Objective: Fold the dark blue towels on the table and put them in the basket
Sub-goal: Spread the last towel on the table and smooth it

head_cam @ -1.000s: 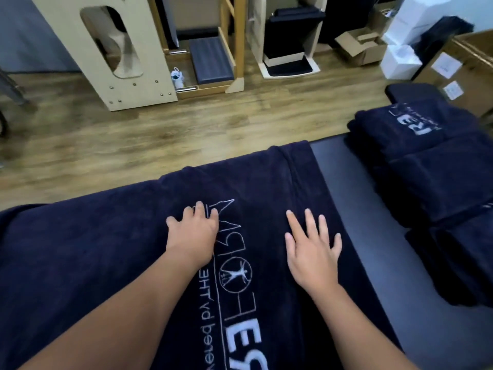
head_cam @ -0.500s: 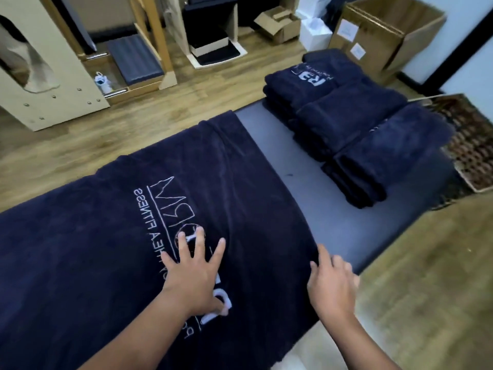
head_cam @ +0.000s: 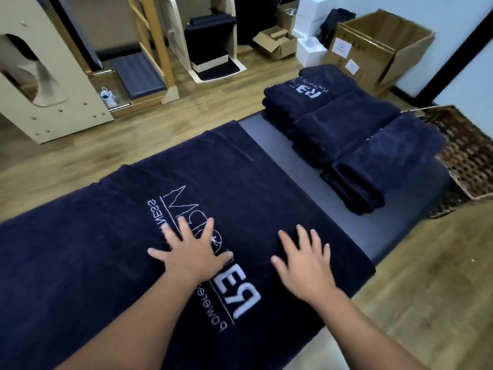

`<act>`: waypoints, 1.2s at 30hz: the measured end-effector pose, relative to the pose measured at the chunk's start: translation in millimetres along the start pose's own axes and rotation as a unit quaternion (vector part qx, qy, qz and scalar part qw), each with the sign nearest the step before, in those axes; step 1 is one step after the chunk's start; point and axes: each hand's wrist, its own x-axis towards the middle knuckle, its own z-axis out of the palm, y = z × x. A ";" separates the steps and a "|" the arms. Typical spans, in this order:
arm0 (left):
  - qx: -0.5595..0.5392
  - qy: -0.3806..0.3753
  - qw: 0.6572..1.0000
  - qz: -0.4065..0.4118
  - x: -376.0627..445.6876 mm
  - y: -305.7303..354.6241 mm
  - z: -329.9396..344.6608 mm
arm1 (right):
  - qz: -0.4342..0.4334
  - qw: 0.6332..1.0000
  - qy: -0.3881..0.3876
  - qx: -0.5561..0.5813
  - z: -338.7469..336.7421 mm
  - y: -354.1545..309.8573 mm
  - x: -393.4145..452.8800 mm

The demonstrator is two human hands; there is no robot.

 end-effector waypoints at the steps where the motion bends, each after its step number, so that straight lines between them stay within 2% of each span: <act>1: -0.015 -0.016 0.999 -0.031 10.9 -11.4 -7.6 | -0.016 0.999 -0.041 -0.005 4.2 -14.3 -0.1; 6: -0.032 -0.020 0.998 -0.051 65.1 -44.2 -45.9 | -0.101 0.989 -0.100 -0.040 7.0 -62.7 30.0; 10: -0.072 -0.030 0.995 -0.061 103.6 -42.7 -74.4 | -0.099 0.991 -0.089 -0.022 -9.3 -79.3 91.7; 16: -0.046 -0.111 0.990 -0.068 128.6 -36.1 -104.5 | -0.076 0.995 -0.064 0.011 -41.4 -110.4 219.0; 19: -0.030 -0.120 0.991 -0.057 135.9 -38.2 -106.5 | 0.011 0.998 -0.001 0.059 -65.9 -131.4 290.7; 23: -0.021 -0.108 0.992 -0.063 140.1 -36.7 -98.9 | 0.078 0.994 0.069 0.037 -90.3 -146.1 352.0; 27: -0.020 -0.090 0.994 -0.053 142.0 -40.3 -93.4 | 0.063 0.992 0.107 0.028 -94.5 -147.8 381.6; 32: -0.004 -0.069 0.996 -0.054 142.3 -40.1 -89.9 | 0.107 0.981 0.156 0.032 -90.3 -141.5 393.8; 34: 0.002 -0.069 0.996 -0.055 142.2 -40.5 -89.2 | 0.076 0.982 0.173 -0.009 -80.8 -157.2 384.5; 36: 0.013 -0.071 0.996 -0.051 142.6 -39.6 -90.5 | 0.005 0.984 0.175 -0.014 -68.9 -177.7 366.6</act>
